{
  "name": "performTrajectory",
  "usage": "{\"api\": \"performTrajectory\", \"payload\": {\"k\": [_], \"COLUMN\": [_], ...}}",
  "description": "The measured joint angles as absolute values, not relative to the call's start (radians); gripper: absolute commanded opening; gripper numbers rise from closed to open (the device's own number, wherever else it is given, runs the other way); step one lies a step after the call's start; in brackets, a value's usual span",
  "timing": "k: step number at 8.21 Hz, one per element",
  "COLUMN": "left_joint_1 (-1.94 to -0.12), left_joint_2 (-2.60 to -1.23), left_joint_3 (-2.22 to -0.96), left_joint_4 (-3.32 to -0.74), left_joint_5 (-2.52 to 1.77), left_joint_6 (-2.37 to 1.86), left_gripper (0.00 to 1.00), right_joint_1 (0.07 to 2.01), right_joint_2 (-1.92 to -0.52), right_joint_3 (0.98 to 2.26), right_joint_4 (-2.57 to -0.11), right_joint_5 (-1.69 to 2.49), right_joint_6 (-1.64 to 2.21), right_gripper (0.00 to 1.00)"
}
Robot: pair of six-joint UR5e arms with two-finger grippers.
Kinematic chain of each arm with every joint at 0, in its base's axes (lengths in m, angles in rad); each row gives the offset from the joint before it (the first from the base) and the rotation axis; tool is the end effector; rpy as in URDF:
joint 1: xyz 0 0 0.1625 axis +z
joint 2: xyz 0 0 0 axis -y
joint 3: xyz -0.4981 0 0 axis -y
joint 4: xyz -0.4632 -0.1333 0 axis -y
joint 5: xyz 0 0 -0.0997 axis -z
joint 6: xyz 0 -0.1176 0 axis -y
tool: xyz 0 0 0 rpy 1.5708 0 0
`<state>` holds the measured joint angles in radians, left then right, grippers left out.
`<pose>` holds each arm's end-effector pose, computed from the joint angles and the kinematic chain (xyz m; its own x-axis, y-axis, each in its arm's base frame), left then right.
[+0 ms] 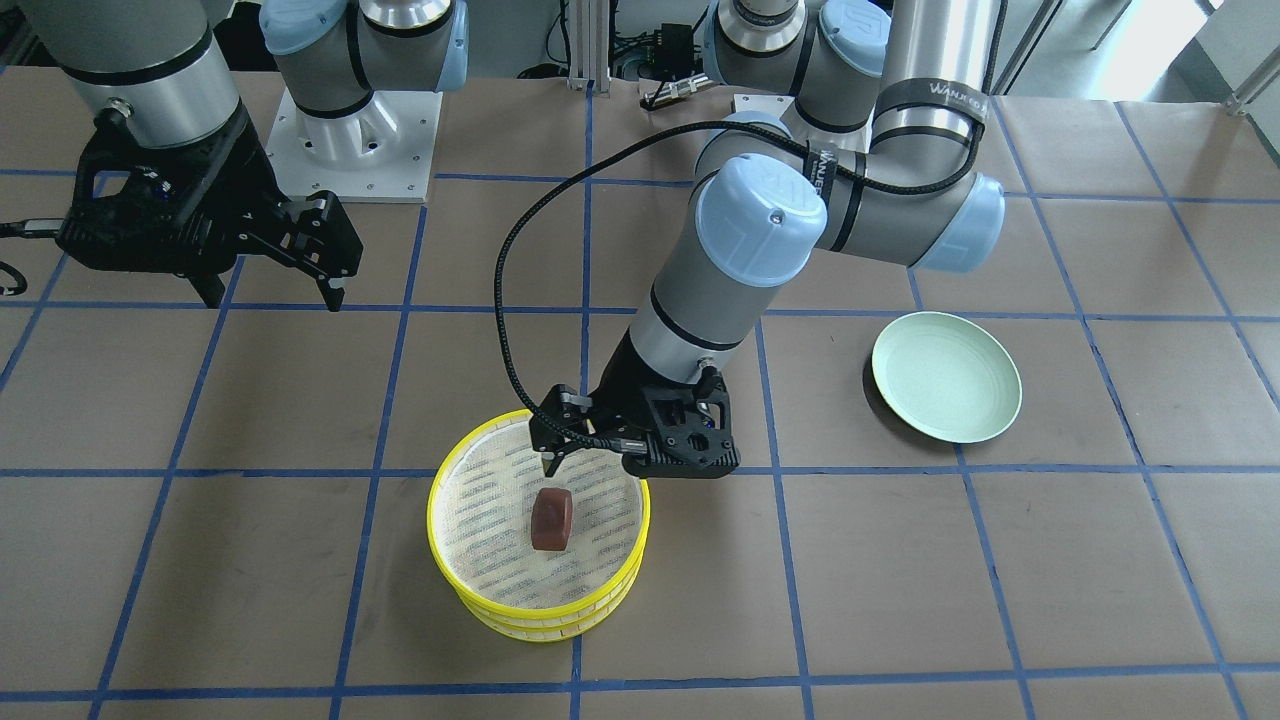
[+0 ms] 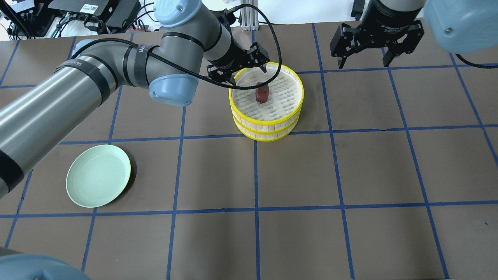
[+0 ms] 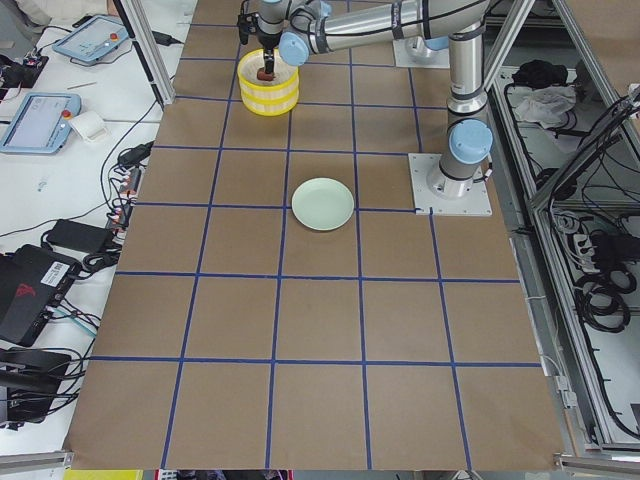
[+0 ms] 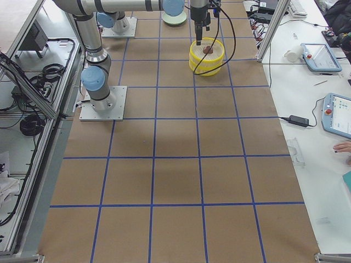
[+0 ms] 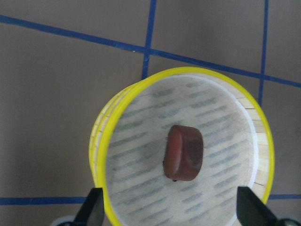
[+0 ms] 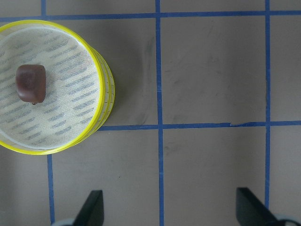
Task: Place buns in different layers of steamer
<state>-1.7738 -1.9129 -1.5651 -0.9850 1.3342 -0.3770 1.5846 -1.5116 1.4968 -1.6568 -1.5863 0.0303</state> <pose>-0.3046 -0.6818 0.3927 -0.9464 -0.1145 0.3021 -0.1646 0.9755 -0.1459 0.1398 -0.6018 0.5596 -0.9998 0.0179 0.0124 0.0166 0.9947 -0.1011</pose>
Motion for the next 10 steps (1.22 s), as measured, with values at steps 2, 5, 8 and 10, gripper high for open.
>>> {"api": "performTrajectory", "payload": {"k": [2,5,8,10], "left_joint_1": [-1.678,-1.595,-1.581,-1.584], "left_joint_2": [-1.803,-1.68,-1.58,-1.553], "left_joint_3": [-1.565,-1.564,-1.58,-1.602], "left_joint_4": [-1.198,-1.407,-1.556,-1.581], "left_joint_5": [1.385,1.512,1.636,1.639], "left_joint_6": [-0.254,-0.15,-0.128,-0.126], "left_gripper": [1.0,1.0,1.0,1.0], "right_joint_1": [1.585,1.585,1.585,1.585], "right_joint_2": [-1.51,-1.509,-1.509,-1.509], "right_joint_3": [1.497,1.497,1.497,1.497], "right_joint_4": [-1.659,-1.661,-1.66,-1.66], "right_joint_5": [-1.587,-1.585,-1.585,-1.585], "right_joint_6": [0.027,0.026,0.026,0.026], "right_gripper": [1.0,1.0,1.0,1.0]}}
